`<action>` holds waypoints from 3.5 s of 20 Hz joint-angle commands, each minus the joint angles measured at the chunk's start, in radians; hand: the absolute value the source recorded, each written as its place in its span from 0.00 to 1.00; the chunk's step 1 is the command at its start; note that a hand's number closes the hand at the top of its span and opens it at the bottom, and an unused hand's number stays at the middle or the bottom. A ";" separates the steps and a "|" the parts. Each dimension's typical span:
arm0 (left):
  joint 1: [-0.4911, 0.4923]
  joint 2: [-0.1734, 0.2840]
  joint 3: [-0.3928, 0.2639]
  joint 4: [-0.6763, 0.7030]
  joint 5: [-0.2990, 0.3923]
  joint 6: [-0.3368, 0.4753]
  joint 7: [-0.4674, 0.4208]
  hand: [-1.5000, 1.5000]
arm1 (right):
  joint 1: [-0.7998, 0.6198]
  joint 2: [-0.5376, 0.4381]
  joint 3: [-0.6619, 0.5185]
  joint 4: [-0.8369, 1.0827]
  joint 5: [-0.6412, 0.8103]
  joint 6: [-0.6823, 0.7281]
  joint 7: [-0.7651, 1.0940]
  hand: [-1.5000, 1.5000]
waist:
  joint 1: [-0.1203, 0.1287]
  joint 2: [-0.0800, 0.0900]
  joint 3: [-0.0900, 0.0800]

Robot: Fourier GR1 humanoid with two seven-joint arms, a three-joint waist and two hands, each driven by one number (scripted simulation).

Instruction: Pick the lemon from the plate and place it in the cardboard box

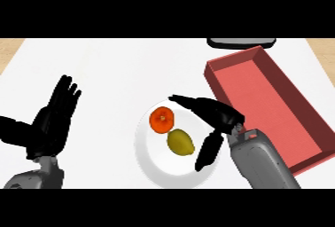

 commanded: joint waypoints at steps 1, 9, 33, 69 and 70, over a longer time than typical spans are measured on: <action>-0.001 0.013 0.039 0.067 0.016 -0.044 -0.090 0.50 | -0.020 0.015 0.011 0.107 0.100 -0.042 -0.084 0.00 | 0.002 0.001 0.000; -0.020 -0.014 0.033 0.122 -0.008 -0.036 -0.093 0.50 | 0.041 0.017 0.006 0.108 0.179 -0.037 -0.156 0.00 | -0.002 0.001 0.000; -0.032 0.020 0.072 0.002 0.024 -0.068 0.037 0.50 | 0.036 0.099 0.074 0.238 0.264 -0.115 -0.185 0.00 | 0.003 0.000 0.000; -0.029 -0.048 -0.005 0.043 -0.054 -0.037 -0.008 0.50 | -0.374 0.099 0.767 -0.192 0.438 -0.520 0.757 1.00 | 0.041 -0.007 -0.002; -0.036 -0.056 0.004 0.014 -0.041 -0.020 0.019 0.50 | -0.353 0.099 0.819 -0.198 0.445 -0.589 0.788 1.00 | 0.030 -0.005 -0.001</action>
